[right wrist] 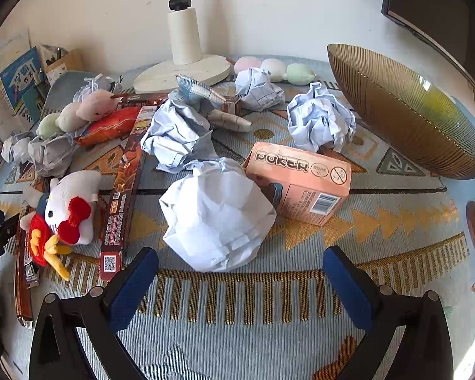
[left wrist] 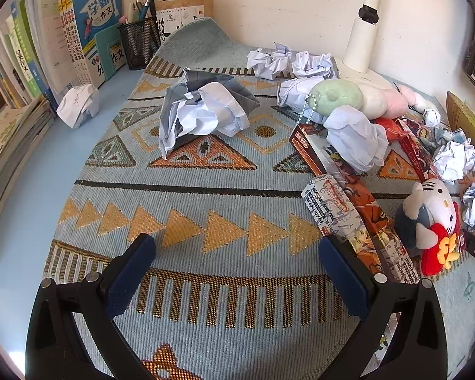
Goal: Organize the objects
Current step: 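Grasp a crumpled paper ball with the left gripper while the right grasps another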
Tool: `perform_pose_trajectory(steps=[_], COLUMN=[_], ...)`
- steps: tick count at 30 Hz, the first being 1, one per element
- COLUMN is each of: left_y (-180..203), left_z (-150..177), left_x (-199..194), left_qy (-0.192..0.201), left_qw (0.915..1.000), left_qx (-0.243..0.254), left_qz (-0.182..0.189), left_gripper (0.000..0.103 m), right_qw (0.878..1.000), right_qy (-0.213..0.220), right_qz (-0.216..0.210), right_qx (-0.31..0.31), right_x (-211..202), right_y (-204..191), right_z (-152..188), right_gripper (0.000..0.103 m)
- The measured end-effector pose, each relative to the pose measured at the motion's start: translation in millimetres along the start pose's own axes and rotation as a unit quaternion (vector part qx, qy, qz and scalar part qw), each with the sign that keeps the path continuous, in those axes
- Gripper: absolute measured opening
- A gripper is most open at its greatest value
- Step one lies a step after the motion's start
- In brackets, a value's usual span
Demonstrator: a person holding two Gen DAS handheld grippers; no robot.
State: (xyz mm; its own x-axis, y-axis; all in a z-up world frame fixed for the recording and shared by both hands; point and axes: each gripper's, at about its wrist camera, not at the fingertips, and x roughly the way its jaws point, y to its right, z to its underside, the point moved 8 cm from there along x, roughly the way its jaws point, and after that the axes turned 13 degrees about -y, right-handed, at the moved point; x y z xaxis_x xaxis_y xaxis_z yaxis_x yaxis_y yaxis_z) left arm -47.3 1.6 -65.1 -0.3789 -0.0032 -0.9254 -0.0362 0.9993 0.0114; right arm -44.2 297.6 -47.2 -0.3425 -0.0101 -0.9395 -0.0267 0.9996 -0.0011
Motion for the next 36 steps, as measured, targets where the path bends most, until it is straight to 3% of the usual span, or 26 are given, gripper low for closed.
perform_pose_trajectory(steps=[2,6,10,15,16,19,22,25,30,34,36], left_y=[-1.0,-0.4,-15.6,-67.0,-76.7,-108.5,-146.3,-177.3,-208.1,-212.3,-209.4], left_z=[3.7,23.0,35.2,25.4,21.7,2.9,-29.7,-65.2,-114.9,-139.6,-145.9], left_x=[-1.3,-9.0,-24.3,-44.2,-46.4,-48.8,-44.4,-35.7,-9.9,13.6,19.8], left_qy=[-0.005,-0.019,-0.014,0.014,0.019,0.031,0.042,0.049,0.043,0.043,0.046], left_qw=[1.0000,0.9996,0.9983,0.9992,0.9994,0.9994,0.9984,0.9961,0.9898,0.9907,0.9911], left_qx=[0.003,0.019,0.027,-0.004,-0.008,-0.013,-0.036,-0.074,-0.134,-0.129,-0.125], left_qz=[-0.002,0.011,0.050,0.037,0.030,0.006,-0.010,-0.001,0.020,-0.001,0.000], left_gripper=[0.103,0.103,0.102,0.102,0.102,0.102,0.102,0.102,0.102,0.102,0.102], right_qw=[0.999,0.999,1.000,0.999,0.999,0.997,0.988,0.977,0.967,0.964,0.967], right_qy=[-0.040,-0.053,-0.028,-0.033,-0.019,0.028,0.048,0.026,0.000,-0.023,-0.015], right_qz=[-0.001,0.003,0.004,-0.007,-0.008,-0.015,-0.083,-0.156,-0.198,-0.200,-0.162], right_qx=[0.001,0.008,-0.002,-0.022,-0.026,-0.075,-0.119,-0.141,-0.159,-0.171,-0.195], right_x=[-1.3,-8.0,-14.6,-25.2,-33.0,-70.2,-99.5,-92.1,-59.7,-30.2,-16.3], right_y=[-0.5,-1.2,-3.6,-6.8,-10.6,-37.7,-86.1,-155.7,-239.3,-278.6,-291.6], right_z=[8.4,31.2,49.2,72.5,75.5,73.9,57.8,17.7,-60.5,-97.8,-106.5], right_gripper=[0.103,0.103,0.103,0.101,0.095,0.094,0.094,0.094,0.094,0.094,0.094])
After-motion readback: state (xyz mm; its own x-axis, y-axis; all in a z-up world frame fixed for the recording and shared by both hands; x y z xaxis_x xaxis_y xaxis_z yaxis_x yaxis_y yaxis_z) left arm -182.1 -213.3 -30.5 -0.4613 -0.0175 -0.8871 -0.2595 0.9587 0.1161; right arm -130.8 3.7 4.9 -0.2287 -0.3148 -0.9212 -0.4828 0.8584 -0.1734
